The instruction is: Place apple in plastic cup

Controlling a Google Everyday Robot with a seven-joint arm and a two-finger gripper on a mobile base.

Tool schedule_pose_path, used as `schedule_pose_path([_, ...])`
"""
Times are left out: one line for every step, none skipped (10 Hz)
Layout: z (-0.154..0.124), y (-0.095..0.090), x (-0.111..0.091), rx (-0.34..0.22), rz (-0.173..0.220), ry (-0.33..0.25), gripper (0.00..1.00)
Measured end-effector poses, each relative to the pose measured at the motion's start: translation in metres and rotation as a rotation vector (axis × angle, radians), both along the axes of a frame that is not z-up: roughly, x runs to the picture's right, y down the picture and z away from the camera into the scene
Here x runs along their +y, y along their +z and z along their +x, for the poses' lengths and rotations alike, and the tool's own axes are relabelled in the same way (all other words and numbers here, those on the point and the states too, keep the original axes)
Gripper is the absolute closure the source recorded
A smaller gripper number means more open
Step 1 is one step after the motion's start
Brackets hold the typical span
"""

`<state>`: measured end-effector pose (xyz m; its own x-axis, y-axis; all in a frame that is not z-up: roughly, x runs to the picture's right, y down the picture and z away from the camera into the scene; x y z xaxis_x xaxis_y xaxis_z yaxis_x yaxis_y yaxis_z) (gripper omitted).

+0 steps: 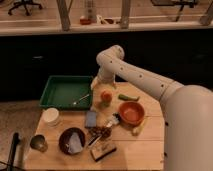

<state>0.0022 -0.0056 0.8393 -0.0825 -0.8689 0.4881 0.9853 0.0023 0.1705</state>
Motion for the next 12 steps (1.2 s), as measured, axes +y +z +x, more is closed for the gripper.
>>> schedule_pose_path([0.0007,0.0002,-0.0007,0.001,0.001,0.002,0.20])
schedule_pose_path([0.0016,0.0005,-0.0009,0.001,0.000,0.003,0.20])
schedule_pose_path([0.0020,0.0007,-0.0014,0.000,0.000,0.005,0.20])
schedule_pose_path([0.0027,0.0010,-0.0017,-0.001,-0.001,0.007,0.20])
schedule_pose_path([0.0038,0.0011,-0.0022,-0.002,0.000,0.007,0.20])
schedule_pose_path([0.0042,0.0013,-0.0026,-0.003,0.001,0.007,0.20])
schedule_pose_path([0.0046,0.0017,-0.0029,-0.004,0.002,0.007,0.20])
schedule_pose_path([0.0051,0.0017,-0.0039,-0.004,0.005,0.008,0.20])
schedule_pose_path([0.0052,0.0015,-0.0047,-0.004,0.007,0.009,0.20])
schedule_pose_path([0.0055,0.0016,-0.0052,-0.004,0.009,0.009,0.20])
schedule_pose_path([0.0057,0.0017,-0.0053,-0.003,0.010,0.008,0.20])
schedule_pose_path([0.0057,0.0016,-0.0054,-0.003,0.010,0.008,0.20])
